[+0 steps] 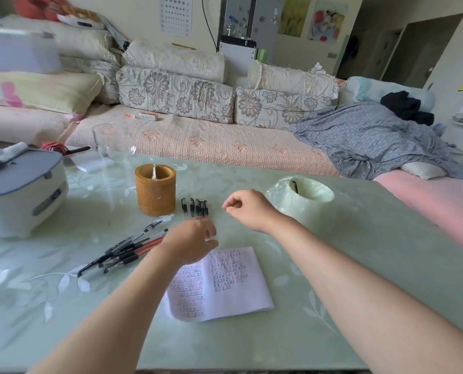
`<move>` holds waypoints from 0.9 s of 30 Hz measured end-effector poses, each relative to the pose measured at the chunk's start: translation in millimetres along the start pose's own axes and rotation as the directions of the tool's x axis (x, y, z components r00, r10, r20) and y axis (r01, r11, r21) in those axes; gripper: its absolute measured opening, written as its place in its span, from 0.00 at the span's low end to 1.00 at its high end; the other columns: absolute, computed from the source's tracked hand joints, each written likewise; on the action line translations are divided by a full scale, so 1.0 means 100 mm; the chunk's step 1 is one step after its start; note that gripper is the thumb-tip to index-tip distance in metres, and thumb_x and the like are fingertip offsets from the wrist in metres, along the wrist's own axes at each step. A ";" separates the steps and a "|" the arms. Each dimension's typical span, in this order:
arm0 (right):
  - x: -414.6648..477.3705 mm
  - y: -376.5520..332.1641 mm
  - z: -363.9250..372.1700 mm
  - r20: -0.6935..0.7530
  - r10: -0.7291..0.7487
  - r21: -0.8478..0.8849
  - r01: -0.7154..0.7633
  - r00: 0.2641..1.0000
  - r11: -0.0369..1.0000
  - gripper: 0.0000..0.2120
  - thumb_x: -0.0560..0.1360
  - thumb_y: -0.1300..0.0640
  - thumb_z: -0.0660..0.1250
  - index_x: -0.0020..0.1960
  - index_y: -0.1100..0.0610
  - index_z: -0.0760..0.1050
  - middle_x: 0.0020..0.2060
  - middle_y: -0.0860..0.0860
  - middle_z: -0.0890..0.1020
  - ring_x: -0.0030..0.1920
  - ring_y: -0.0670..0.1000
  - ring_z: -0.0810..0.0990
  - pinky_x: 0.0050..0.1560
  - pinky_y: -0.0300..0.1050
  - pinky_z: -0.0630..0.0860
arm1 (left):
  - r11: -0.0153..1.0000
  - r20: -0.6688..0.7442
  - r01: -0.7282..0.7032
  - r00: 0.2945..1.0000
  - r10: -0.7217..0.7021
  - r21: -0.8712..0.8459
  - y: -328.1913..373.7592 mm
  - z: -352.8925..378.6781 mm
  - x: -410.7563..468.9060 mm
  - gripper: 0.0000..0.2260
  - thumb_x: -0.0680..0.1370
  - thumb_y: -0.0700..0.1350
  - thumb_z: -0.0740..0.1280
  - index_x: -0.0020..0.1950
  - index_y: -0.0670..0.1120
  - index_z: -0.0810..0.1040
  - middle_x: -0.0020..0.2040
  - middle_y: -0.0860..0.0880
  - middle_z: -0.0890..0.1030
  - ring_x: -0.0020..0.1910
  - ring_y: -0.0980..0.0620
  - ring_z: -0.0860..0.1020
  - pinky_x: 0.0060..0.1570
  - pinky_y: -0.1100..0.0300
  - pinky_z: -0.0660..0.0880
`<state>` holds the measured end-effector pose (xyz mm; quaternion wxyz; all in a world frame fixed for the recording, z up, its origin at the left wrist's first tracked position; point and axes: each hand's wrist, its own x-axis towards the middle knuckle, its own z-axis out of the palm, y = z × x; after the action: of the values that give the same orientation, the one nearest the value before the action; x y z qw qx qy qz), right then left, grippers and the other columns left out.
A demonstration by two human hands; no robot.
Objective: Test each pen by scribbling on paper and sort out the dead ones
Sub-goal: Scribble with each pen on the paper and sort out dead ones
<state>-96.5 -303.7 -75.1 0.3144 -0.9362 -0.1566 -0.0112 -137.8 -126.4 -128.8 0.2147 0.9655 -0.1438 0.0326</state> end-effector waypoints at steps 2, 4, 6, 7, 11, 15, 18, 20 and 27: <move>0.00 -0.18 0.24 0.084 -0.047 -0.015 0.049 0.995 0.999 0.07 0.75 0.58 0.66 0.46 0.49 0.82 0.42 0.44 0.83 0.45 0.47 0.80 0.48 0.41 0.76 | 0.998 -0.020 0.060 0.998 -0.059 0.028 -0.21 -0.13 -0.12 0.09 0.76 0.51 0.69 0.54 0.52 0.79 0.51 0.54 0.80 0.48 0.53 0.78 0.51 0.54 0.78; 0.01 -0.35 0.46 0.139 -0.088 -0.018 0.092 0.986 0.996 0.07 0.75 0.58 0.66 0.47 0.48 0.82 0.44 0.45 0.83 0.45 0.46 0.80 0.49 0.41 0.76 | 0.990 -0.041 0.131 0.991 -0.129 0.059 -0.42 -0.26 -0.25 0.08 0.76 0.50 0.69 0.53 0.52 0.79 0.50 0.53 0.80 0.47 0.52 0.78 0.49 0.55 0.78; 0.03 -0.49 0.65 0.175 -0.133 -0.041 0.142 0.976 0.989 0.07 0.76 0.58 0.67 0.49 0.49 0.82 0.46 0.44 0.82 0.46 0.45 0.78 0.49 0.39 0.74 | 0.977 -0.052 0.192 0.981 -0.188 0.088 -0.63 -0.38 -0.38 0.07 0.75 0.51 0.69 0.52 0.52 0.79 0.49 0.52 0.80 0.46 0.50 0.77 0.47 0.56 0.77; 0.04 -0.56 0.74 0.188 -0.152 -0.055 0.165 0.970 0.985 0.07 0.76 0.57 0.67 0.50 0.49 0.83 0.47 0.44 0.82 0.46 0.45 0.78 0.49 0.39 0.73 | 0.972 -0.045 0.211 0.977 -0.207 0.102 -0.72 -0.43 -0.45 0.07 0.74 0.52 0.69 0.51 0.53 0.79 0.48 0.52 0.80 0.46 0.50 0.77 0.46 0.56 0.77; 0.04 -0.74 1.01 0.232 -0.212 -0.134 0.247 0.949 0.960 0.08 0.77 0.55 0.67 0.53 0.46 0.82 0.53 0.45 0.83 0.52 0.47 0.79 0.53 0.42 0.74 | 0.960 0.003 0.246 0.968 -0.249 0.134 -0.98 -0.56 -0.67 0.09 0.69 0.54 0.72 0.48 0.56 0.79 0.47 0.54 0.77 0.46 0.51 0.77 0.49 0.56 0.77; 0.04 -0.82 1.23 0.240 -0.309 -0.206 0.359 0.920 0.910 0.09 0.77 0.56 0.67 0.54 0.47 0.81 0.53 0.46 0.81 0.56 0.49 0.77 0.55 0.44 0.72 | 0.949 0.056 0.242 0.965 -0.258 0.203 -1.09 -0.58 -0.80 0.10 0.70 0.53 0.71 0.51 0.56 0.79 0.49 0.54 0.77 0.47 0.51 0.76 0.48 0.58 0.76; 0.03 -0.84 1.34 0.281 -0.342 -0.305 0.421 0.897 0.854 0.09 0.77 0.54 0.66 0.56 0.47 0.80 0.54 0.48 0.79 0.59 0.52 0.75 0.62 0.52 0.70 | 0.944 0.081 0.239 0.962 -0.262 0.226 -1.13 -0.60 -0.83 0.10 0.71 0.53 0.70 0.52 0.56 0.79 0.50 0.54 0.77 0.50 0.50 0.77 0.47 0.59 0.75; 0.03 -0.83 1.38 0.283 -0.380 -0.366 0.465 0.881 0.806 0.10 0.77 0.56 0.66 0.57 0.48 0.79 0.56 0.49 0.79 0.61 0.53 0.74 0.63 0.52 0.67 | 0.944 0.104 0.240 0.958 -0.268 0.227 -1.13 -0.61 -0.83 0.11 0.71 0.51 0.70 0.52 0.56 0.79 0.51 0.53 0.78 0.51 0.49 0.77 0.48 0.58 0.76; 0.03 -0.80 1.37 0.289 -0.416 -0.431 0.505 0.862 0.747 0.07 0.79 0.57 0.64 0.55 0.52 0.79 0.55 0.52 0.76 0.61 0.54 0.71 0.65 0.52 0.65 | 0.938 0.134 0.232 0.953 -0.273 0.259 -1.05 -0.65 -0.77 0.11 0.70 0.49 0.70 0.52 0.56 0.79 0.50 0.54 0.80 0.49 0.50 0.77 0.48 0.57 0.77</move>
<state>-128.6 -161.2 -137.8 0.0375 -0.9136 -0.4022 -0.0464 -180.5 12.8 -121.9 0.0858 0.9940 -0.0310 -0.0596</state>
